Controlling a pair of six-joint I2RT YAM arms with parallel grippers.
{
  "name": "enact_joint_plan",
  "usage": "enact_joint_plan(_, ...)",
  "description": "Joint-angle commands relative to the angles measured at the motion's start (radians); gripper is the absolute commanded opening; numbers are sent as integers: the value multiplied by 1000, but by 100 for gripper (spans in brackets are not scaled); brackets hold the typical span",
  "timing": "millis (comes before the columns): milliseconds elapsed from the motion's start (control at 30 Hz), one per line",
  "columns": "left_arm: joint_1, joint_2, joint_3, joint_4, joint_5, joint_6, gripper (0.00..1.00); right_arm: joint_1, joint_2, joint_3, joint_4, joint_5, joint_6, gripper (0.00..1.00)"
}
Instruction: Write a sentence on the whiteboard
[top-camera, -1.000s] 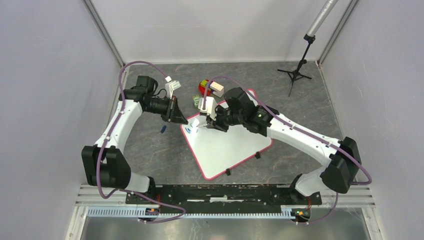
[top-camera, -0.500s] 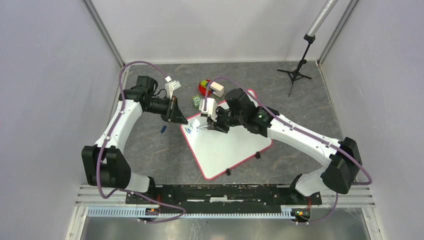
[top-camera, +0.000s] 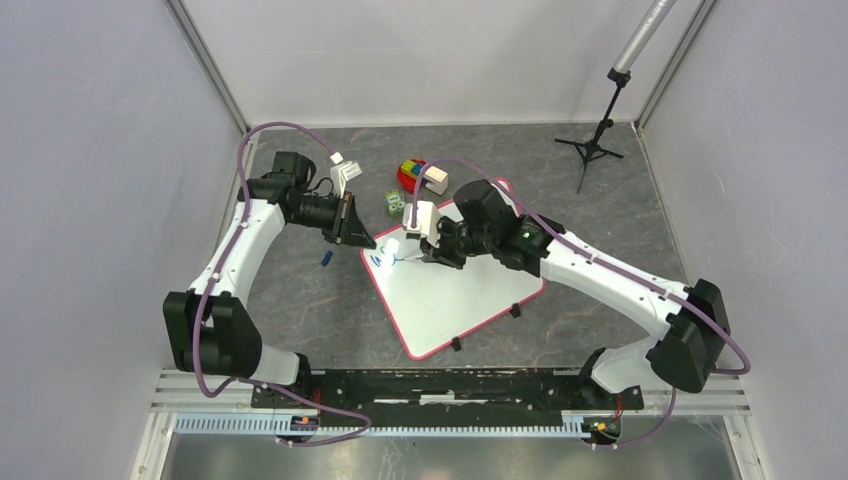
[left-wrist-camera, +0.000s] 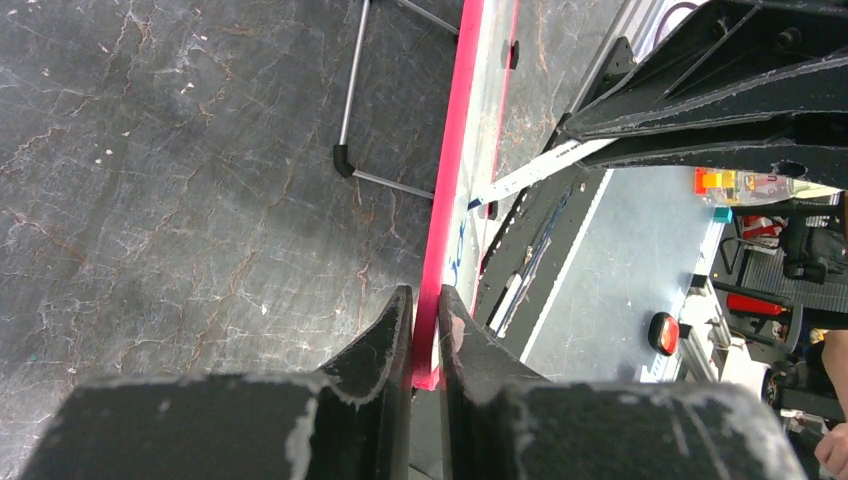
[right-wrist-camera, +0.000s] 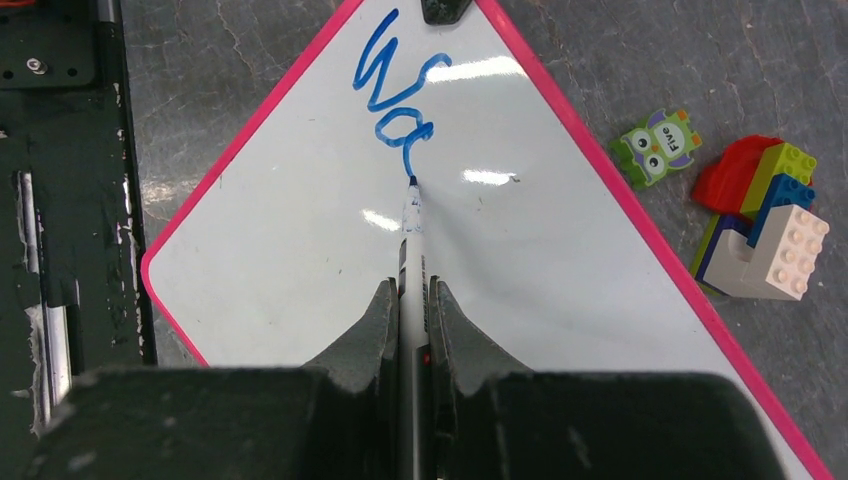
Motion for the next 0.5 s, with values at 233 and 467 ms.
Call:
enact_joint_plan(233,3,-2,11,19,3,35,2,-13,-16,88,26,15,-4,0)
enact_joint_plan(467,3,-7,8,19,2,35,2,-13,20,103,48,5,0,0)
